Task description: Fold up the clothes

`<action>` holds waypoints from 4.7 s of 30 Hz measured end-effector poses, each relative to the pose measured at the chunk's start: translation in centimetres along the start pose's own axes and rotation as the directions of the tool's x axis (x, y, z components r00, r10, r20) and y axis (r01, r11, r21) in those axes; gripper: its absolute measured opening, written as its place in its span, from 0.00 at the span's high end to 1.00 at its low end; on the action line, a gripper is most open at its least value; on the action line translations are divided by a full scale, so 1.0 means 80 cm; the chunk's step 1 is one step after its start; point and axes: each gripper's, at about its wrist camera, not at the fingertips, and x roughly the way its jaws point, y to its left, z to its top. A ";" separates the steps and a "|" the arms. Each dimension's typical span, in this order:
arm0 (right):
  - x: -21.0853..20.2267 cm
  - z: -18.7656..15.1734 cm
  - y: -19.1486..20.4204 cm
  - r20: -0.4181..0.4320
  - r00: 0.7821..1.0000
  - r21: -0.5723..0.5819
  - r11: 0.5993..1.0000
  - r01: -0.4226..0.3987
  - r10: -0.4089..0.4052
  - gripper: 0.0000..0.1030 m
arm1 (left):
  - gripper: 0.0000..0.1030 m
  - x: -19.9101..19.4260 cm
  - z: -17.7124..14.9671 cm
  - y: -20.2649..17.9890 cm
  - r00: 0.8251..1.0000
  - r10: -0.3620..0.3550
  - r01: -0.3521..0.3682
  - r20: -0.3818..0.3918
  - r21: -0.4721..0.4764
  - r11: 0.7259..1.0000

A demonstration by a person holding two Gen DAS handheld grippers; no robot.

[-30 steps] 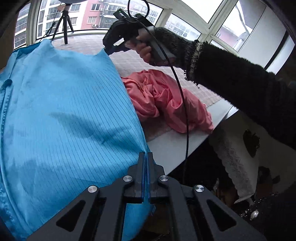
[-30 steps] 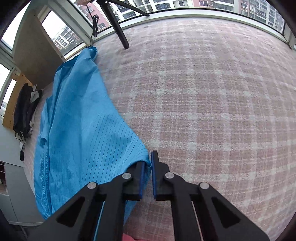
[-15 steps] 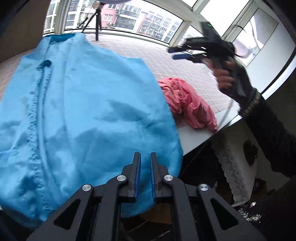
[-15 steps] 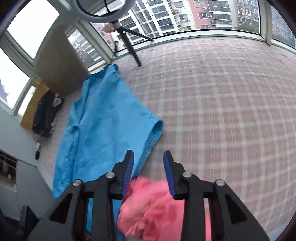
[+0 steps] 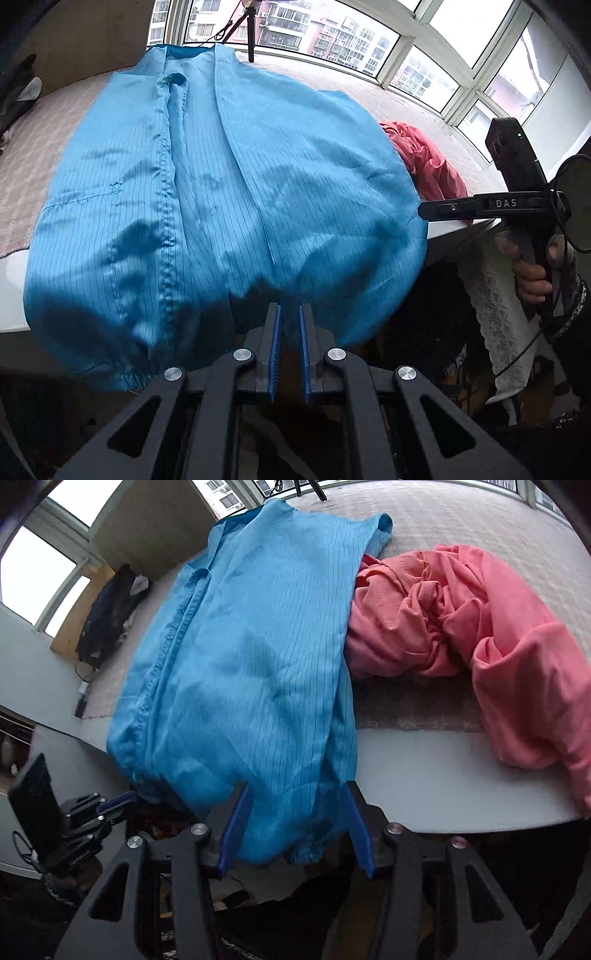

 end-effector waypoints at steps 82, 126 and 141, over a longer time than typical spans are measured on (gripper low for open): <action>0.094 0.350 -0.155 0.117 0.990 0.330 0.938 -0.109 0.074 0.49 | 0.97 0.087 0.110 -0.112 0.987 -0.120 0.124 0.103 -0.037 0.992; 0.013 0.098 0.133 0.003 0.996 -0.183 0.980 -0.085 0.087 0.66 | 0.81 0.029 -0.010 0.063 0.996 -0.055 0.075 0.064 -0.375 0.924; 0.071 -0.091 0.070 0.082 0.996 -0.074 0.996 0.049 -0.043 0.66 | 0.81 0.025 0.091 0.009 1.000 -0.030 0.031 0.005 -0.082 0.996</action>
